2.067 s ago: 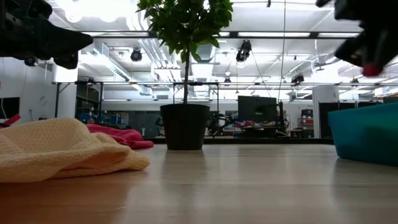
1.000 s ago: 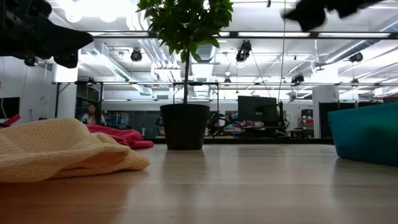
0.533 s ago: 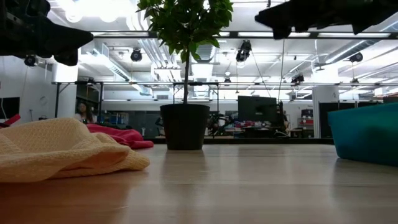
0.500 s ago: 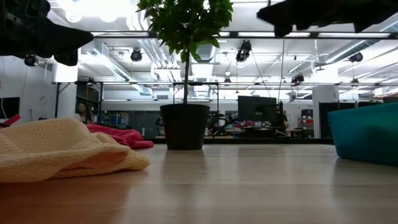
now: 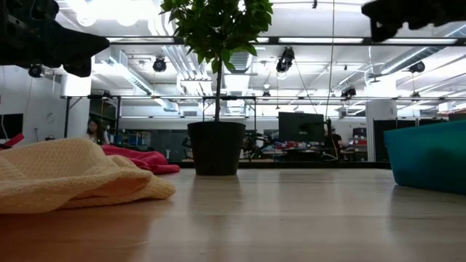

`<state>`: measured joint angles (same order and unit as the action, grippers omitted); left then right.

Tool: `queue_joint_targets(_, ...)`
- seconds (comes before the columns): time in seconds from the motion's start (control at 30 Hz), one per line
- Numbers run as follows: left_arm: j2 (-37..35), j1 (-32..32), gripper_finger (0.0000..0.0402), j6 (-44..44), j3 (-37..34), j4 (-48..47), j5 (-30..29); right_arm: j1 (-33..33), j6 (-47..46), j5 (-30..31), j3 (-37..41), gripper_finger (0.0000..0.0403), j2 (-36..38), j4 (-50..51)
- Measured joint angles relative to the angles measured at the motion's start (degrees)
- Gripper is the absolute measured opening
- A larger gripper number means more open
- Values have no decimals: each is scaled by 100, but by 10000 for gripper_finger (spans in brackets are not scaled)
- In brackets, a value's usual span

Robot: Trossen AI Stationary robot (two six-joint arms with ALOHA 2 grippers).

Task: Pick and placing Produce into tupperware
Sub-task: Return to Home Position

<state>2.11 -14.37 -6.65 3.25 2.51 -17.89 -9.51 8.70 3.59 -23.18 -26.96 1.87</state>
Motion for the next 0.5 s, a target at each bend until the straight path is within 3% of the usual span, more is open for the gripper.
queue_joint_targets(0.27, 7, 0, 15, 13, 0, -2, 1, -300, -347, 252, 880, 9, 1182, 170)
queue_joint_targets(0.5, 10, 0, 15, 21, 0, -34, 1, -298, -373, 248, 1123, 9, 2290, 713)
